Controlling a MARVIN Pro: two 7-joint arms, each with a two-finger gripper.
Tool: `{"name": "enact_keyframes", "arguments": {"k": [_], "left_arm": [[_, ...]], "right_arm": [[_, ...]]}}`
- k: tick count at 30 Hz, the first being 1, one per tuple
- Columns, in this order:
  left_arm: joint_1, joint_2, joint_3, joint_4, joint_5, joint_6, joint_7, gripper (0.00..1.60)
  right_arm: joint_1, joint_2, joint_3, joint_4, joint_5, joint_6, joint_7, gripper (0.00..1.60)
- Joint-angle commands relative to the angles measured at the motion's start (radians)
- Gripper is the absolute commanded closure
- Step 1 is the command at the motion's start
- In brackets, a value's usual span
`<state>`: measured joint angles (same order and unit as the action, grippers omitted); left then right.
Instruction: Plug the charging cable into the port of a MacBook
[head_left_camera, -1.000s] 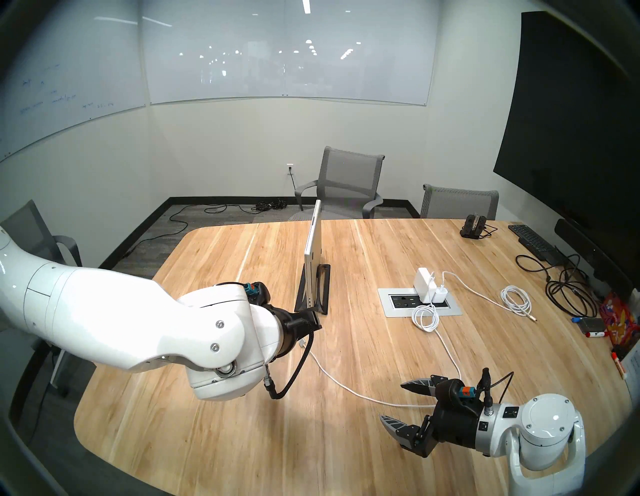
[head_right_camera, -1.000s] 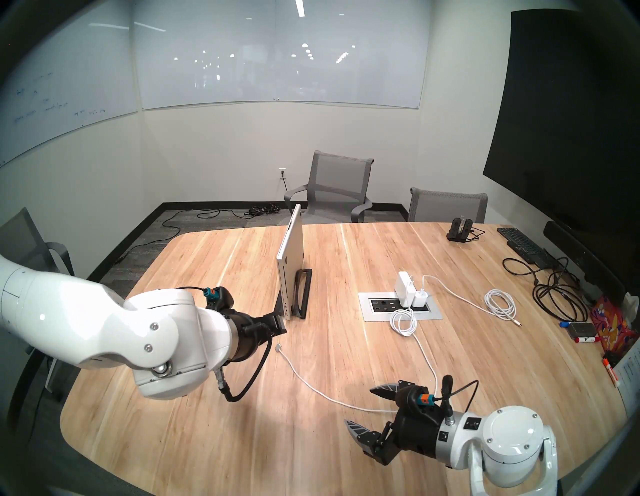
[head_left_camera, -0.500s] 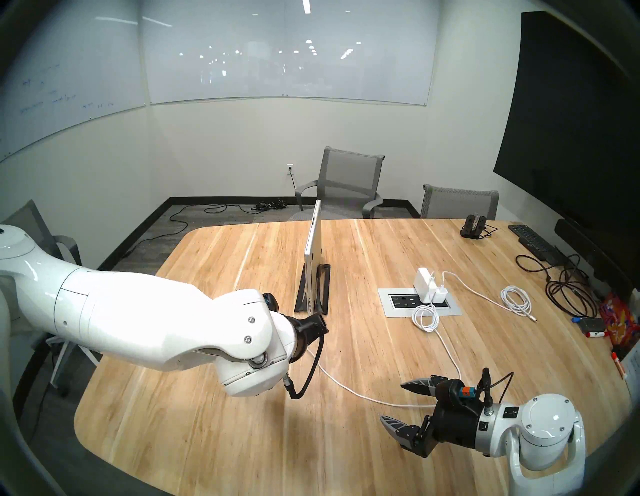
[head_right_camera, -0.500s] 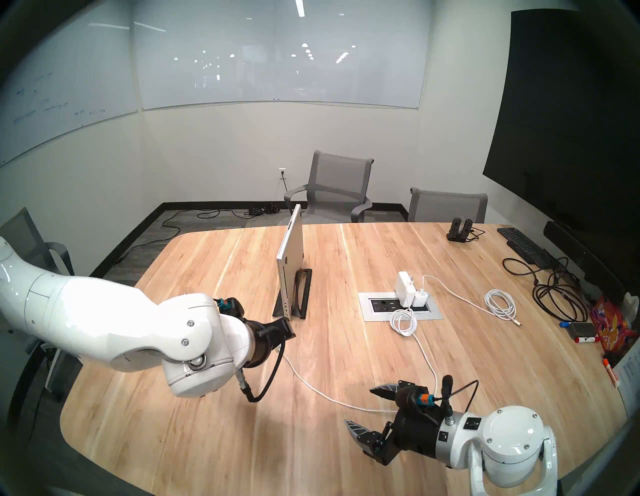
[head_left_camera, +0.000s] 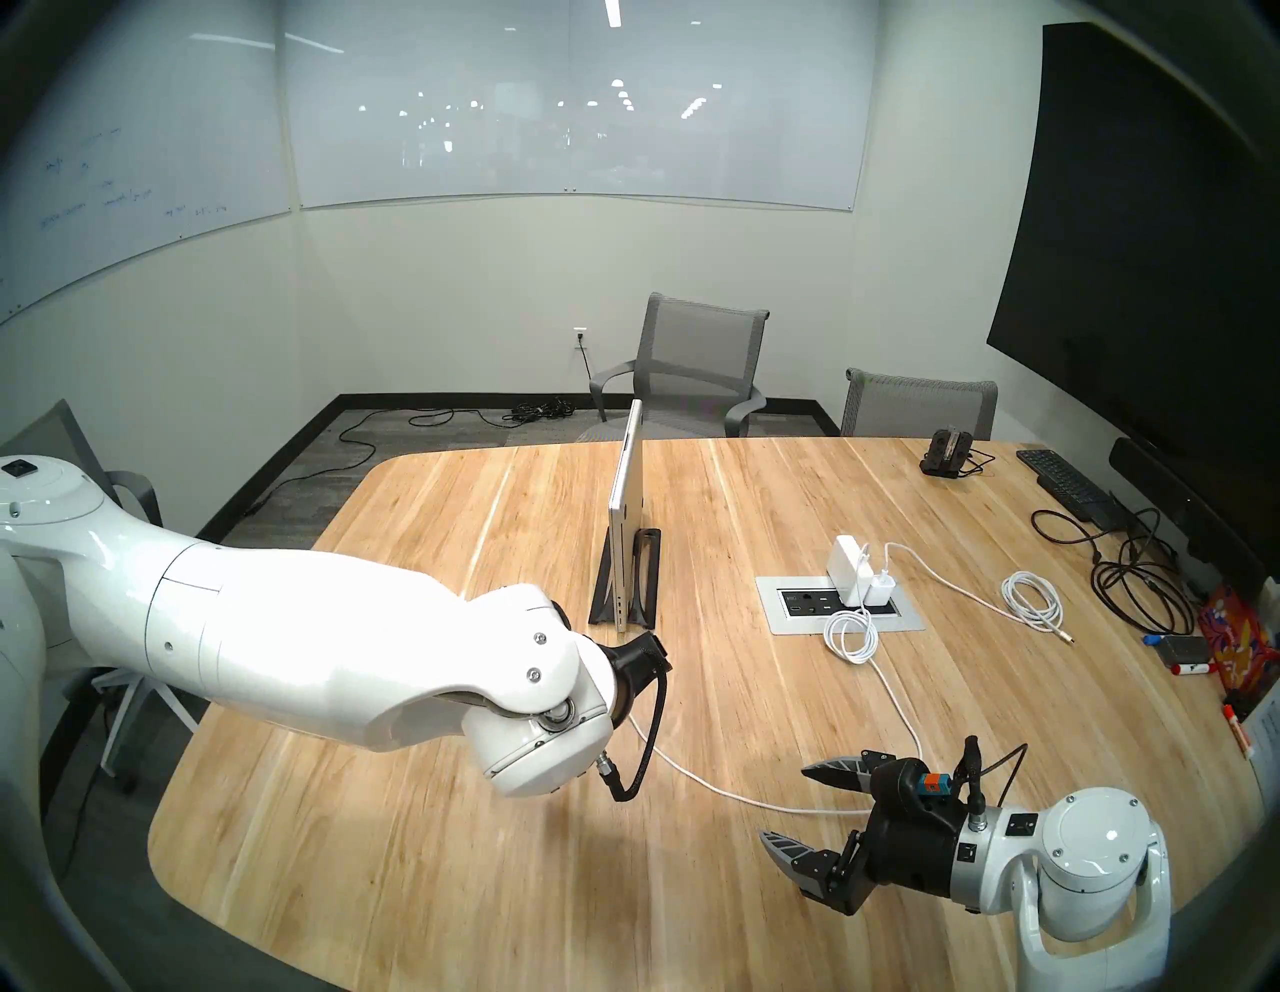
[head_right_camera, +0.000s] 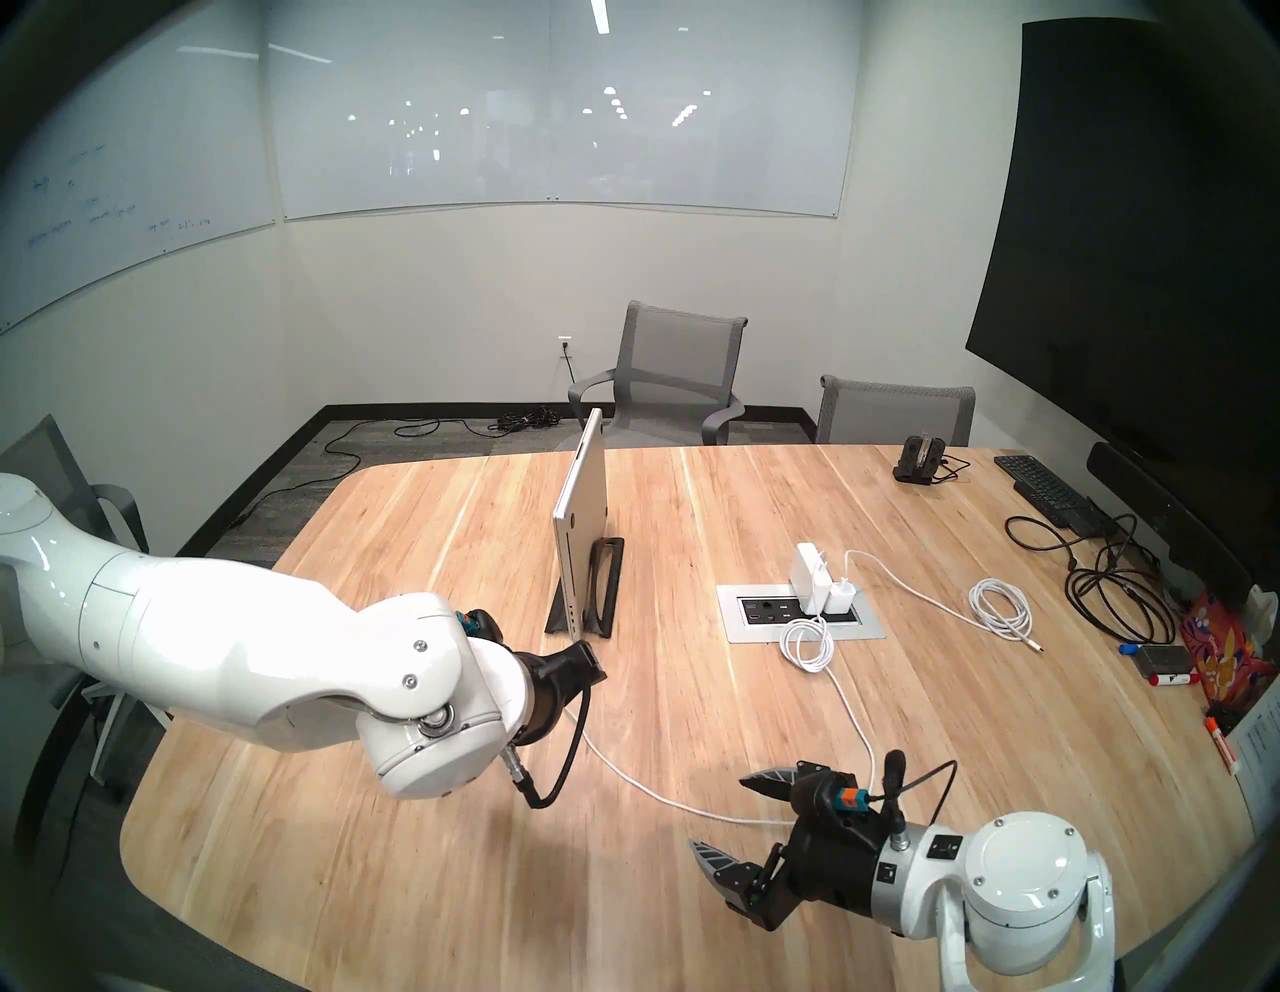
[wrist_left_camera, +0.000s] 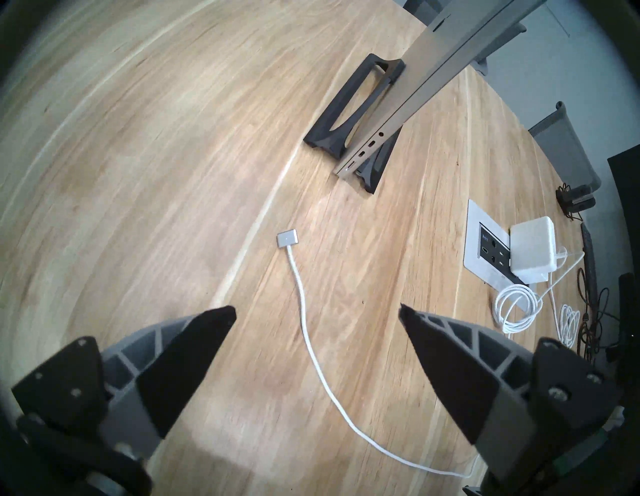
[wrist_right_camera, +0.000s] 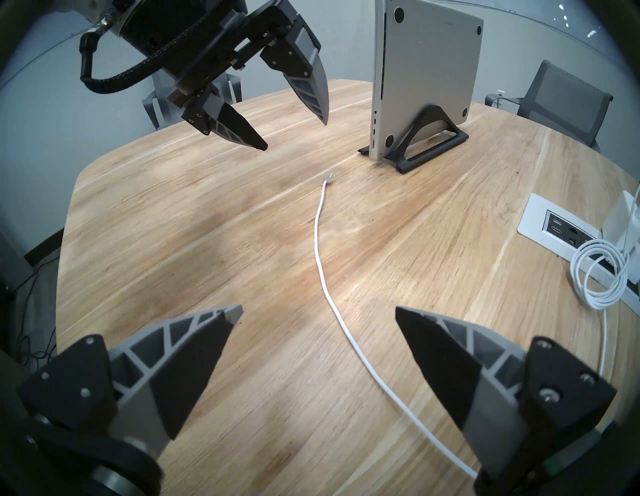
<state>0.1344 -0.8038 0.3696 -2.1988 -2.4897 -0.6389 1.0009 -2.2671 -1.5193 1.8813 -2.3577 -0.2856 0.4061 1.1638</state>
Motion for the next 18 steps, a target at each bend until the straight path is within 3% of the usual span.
{"name": "enact_keyframes", "arguments": {"k": [1,18], "left_arm": [[0.021,-0.041,-0.002,0.014,0.0,-0.021,-0.004,0.0],[0.082,-0.1,-0.007,0.112,-0.025,-0.049,-0.027,0.0]], "right_arm": [[0.001,0.001,0.003,-0.017,0.001,0.001,0.001,0.0],[0.002,-0.001,0.003,-0.017,0.0,0.0,0.003,0.0]]}}
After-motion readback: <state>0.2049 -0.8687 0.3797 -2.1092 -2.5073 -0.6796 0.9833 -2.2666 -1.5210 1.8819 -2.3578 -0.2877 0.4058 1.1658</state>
